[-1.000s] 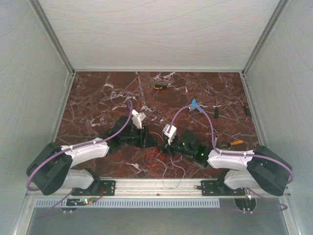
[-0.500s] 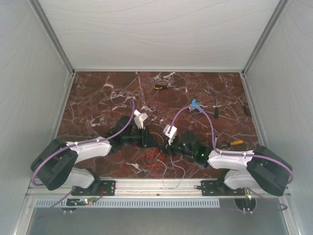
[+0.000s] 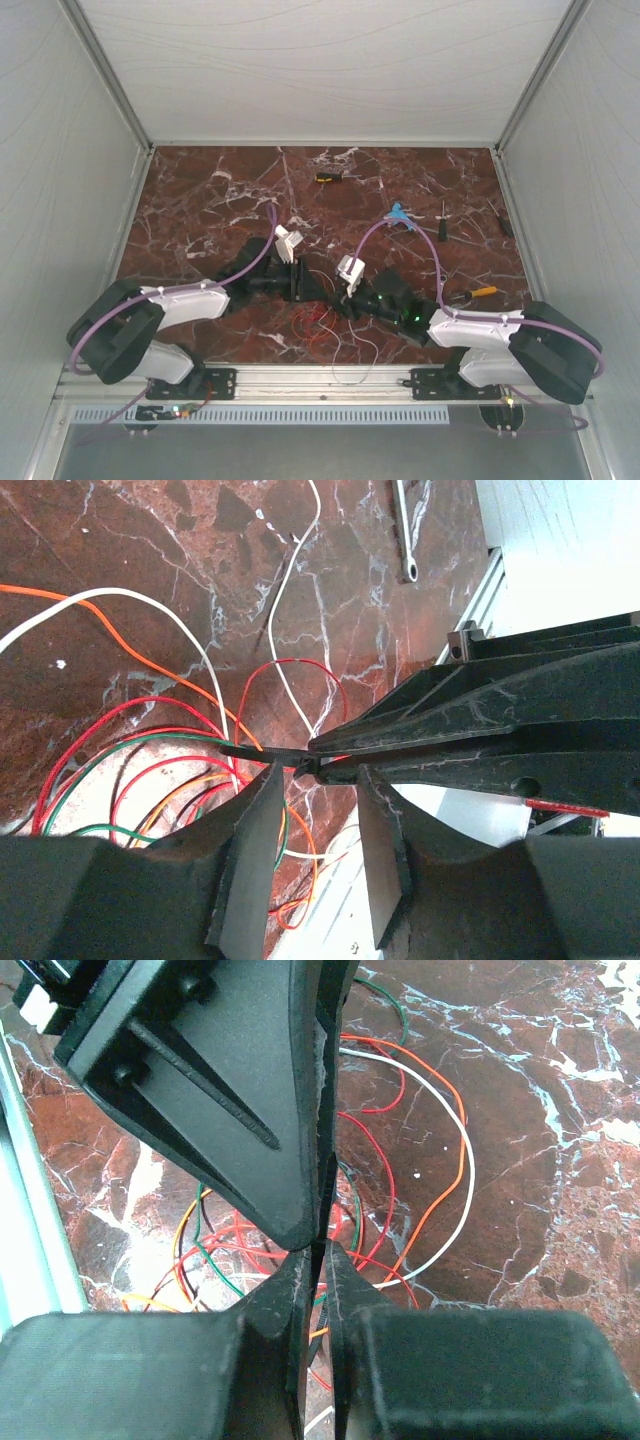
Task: Zip-tie the wires
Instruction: Tie the cable at the center of the board.
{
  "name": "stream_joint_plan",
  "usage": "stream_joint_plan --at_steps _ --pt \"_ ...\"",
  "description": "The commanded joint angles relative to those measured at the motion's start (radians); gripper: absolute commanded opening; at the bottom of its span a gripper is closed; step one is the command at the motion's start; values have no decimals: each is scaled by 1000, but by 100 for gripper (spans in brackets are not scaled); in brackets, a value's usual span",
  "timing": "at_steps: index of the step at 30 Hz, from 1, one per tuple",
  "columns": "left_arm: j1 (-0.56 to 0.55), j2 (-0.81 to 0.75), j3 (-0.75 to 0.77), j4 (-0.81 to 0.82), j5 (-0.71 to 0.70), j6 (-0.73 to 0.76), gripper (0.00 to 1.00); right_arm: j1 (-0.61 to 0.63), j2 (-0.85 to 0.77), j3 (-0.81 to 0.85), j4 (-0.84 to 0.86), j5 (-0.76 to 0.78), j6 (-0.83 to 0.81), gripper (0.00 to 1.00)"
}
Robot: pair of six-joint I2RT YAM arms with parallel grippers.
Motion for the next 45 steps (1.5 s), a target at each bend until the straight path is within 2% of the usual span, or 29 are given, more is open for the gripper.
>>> stream_joint_plan --at_steps 1,13,18,24,33,36,39,45 --pt "-1 24 9 68 11 -6 35 -6 -25 -11 59 15 -16 0" --pt "-1 64 12 140 21 -15 25 -7 -38 -26 85 -13 -16 0" --pt "5 72 5 144 -4 -26 34 -7 -46 -32 87 -12 -18 0" --pt "26 77 -20 203 -10 -74 26 -7 -41 -31 90 -11 -18 0" --pt "29 90 -27 267 19 -115 23 -6 -27 -28 101 -24 -17 0" --pt "29 103 -29 311 34 -138 17 -6 -22 -25 104 -27 -16 0" --pt "29 114 -25 333 53 -143 0 -6 -19 -25 104 -23 -15 0" --pt "29 84 -34 268 27 -118 0 -7 -21 -25 95 16 -12 0"
